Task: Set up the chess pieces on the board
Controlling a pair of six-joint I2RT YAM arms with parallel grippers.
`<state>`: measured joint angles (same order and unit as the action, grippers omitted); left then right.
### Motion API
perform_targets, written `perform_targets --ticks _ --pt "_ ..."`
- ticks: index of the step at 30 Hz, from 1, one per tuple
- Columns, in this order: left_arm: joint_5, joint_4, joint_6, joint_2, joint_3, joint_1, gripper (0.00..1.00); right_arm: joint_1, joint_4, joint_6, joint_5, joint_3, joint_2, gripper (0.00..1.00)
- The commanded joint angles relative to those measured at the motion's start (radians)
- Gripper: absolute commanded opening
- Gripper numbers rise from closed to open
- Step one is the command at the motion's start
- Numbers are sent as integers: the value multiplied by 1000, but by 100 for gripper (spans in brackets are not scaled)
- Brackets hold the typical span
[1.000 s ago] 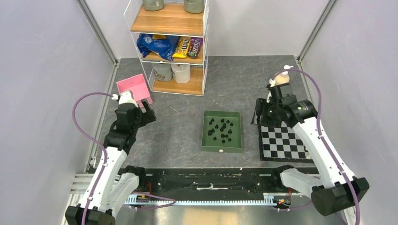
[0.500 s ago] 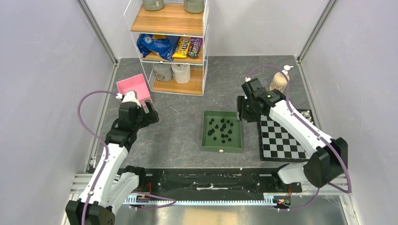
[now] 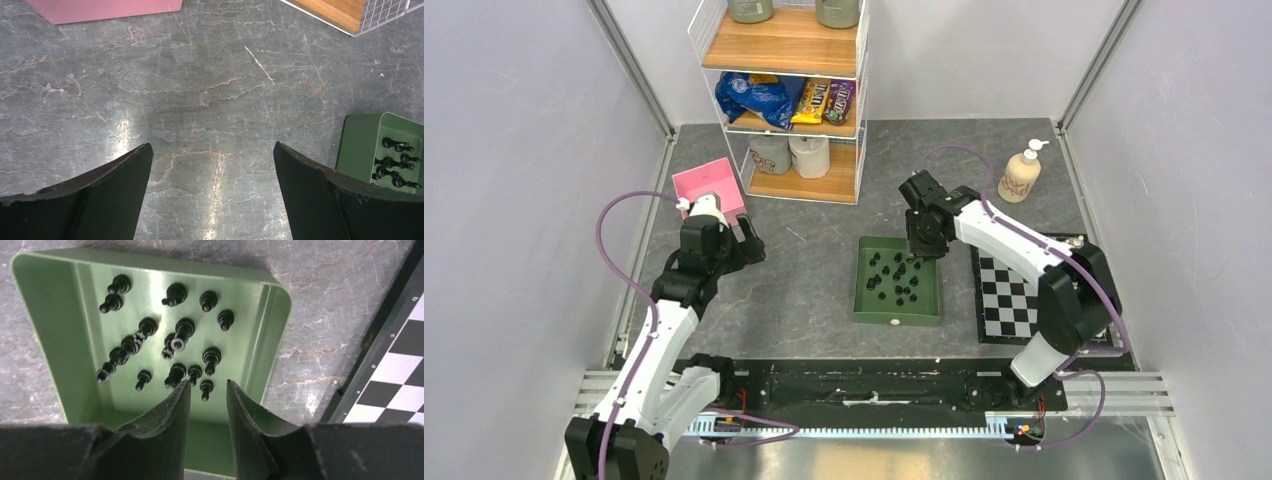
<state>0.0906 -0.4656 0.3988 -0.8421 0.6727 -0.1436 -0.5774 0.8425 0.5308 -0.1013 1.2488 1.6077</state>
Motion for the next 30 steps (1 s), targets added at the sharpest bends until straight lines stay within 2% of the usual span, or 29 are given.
perform_targets --ticks 1,8,30 --pt "-35 31 -23 -14 38 -1 98 -3 -53 12 -57 56 66 40" --pt "-34 31 -23 -14 38 -1 97 -2 -71 4 -102 78 168 32" --pt "-37 30 -20 -26 38 -1 96 -3 -86 1 -127 73 248 31"
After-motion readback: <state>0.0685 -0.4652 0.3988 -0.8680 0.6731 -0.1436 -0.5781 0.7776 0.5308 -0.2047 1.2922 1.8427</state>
